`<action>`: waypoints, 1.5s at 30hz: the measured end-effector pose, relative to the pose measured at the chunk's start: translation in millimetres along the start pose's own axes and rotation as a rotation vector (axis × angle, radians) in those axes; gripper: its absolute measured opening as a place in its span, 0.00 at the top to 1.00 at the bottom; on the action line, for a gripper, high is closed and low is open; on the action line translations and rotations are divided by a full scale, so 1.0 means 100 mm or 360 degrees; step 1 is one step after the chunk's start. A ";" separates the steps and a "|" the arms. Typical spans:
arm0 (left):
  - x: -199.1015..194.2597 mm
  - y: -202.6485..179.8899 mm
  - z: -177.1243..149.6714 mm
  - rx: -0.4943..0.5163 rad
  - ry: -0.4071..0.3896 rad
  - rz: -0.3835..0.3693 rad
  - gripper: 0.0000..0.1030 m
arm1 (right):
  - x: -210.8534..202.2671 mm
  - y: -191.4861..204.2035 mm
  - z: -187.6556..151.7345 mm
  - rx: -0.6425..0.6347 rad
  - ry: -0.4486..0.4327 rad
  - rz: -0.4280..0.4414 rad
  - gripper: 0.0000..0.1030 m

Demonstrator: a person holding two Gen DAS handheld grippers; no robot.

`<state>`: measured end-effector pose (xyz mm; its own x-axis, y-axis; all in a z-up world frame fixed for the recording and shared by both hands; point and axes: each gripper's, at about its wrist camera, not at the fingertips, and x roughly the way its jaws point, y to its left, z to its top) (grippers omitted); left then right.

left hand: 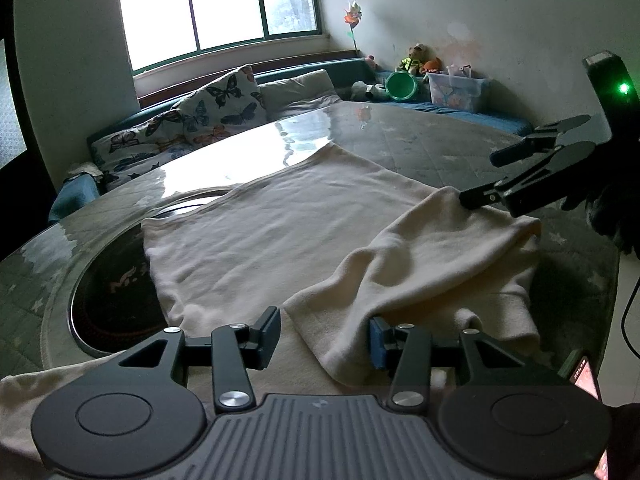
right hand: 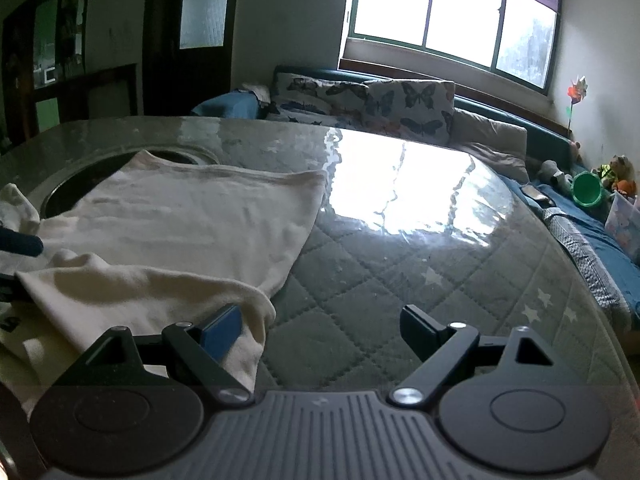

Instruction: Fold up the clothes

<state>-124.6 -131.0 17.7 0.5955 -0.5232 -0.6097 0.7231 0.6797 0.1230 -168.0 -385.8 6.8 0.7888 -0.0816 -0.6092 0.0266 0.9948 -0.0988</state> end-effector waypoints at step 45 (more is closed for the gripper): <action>-0.23 0.16 0.09 -0.0056 -0.0088 0.0054 0.46 | -0.05 0.21 0.00 -0.0110 -0.0020 0.0059 0.13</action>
<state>-123.9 -113.1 41.2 0.6385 -0.5264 -0.5615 0.6900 0.7147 0.1146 -171.6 -364.8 8.0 0.7962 -0.0436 -0.6034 -0.0447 0.9904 -0.1306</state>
